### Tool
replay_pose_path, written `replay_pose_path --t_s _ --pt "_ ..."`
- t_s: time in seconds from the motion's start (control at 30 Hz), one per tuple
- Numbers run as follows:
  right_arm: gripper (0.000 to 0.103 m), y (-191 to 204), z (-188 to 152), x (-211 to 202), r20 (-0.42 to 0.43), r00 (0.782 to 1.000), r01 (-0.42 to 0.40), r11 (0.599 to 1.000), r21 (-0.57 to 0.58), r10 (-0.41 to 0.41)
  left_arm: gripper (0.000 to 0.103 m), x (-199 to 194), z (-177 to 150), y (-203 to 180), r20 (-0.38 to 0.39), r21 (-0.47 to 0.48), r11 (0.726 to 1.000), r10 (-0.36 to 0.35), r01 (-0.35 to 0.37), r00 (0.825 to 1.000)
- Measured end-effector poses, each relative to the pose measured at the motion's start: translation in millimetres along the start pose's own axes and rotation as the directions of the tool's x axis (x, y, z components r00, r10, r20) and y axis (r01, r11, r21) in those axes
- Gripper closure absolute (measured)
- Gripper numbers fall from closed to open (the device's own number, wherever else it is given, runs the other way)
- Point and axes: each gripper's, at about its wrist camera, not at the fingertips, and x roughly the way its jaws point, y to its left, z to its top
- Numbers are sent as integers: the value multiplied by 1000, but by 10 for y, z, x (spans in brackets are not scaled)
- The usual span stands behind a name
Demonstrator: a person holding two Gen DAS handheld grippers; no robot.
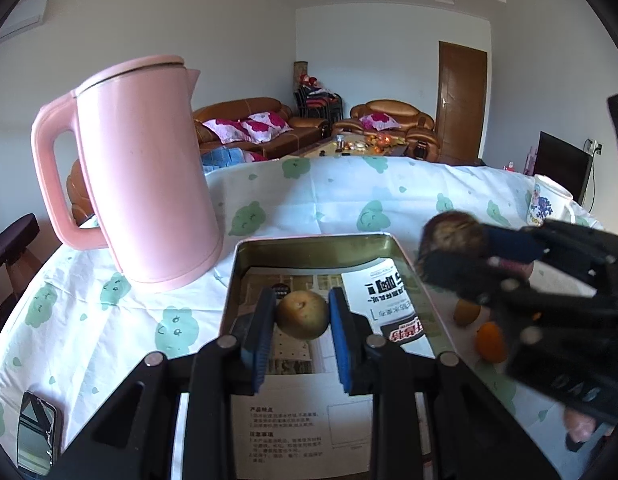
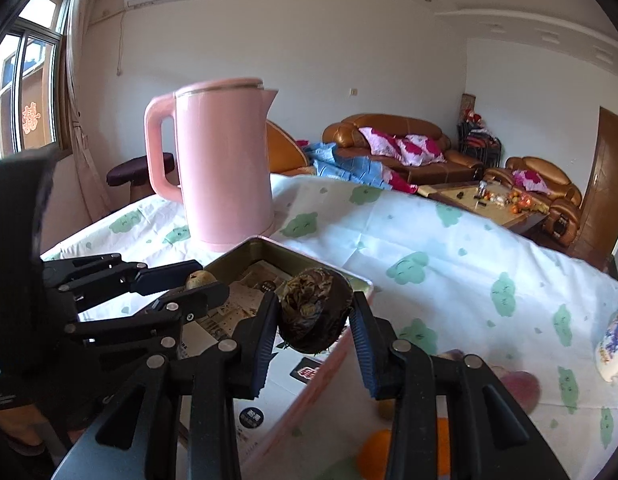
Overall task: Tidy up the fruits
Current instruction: 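Carry both items over the tin box and open both tools to drop them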
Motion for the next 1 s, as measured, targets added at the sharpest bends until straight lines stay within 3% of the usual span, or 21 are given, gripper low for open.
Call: replay_pose_path --t_s 0.43,0.8,0.93,1.0 --pt "64 97 -95 281 -66 998 -19 1000 -4 19 75 169 -26 90 -42 2 1000 -1 1 999" --pt "64 167 -209 443 -129 991 -26 1000 -3 25 73 235 -108 121 -68 17 999 51 -50 996" --pt "59 158 -195 369 -111 994 5 1000 -8 -6 57 208 -112 150 -58 -3 998 61 -61 996" --pt "50 111 -195 250 -95 995 36 999 0 -36 46 153 -125 172 -46 -44 998 35 -37 998"
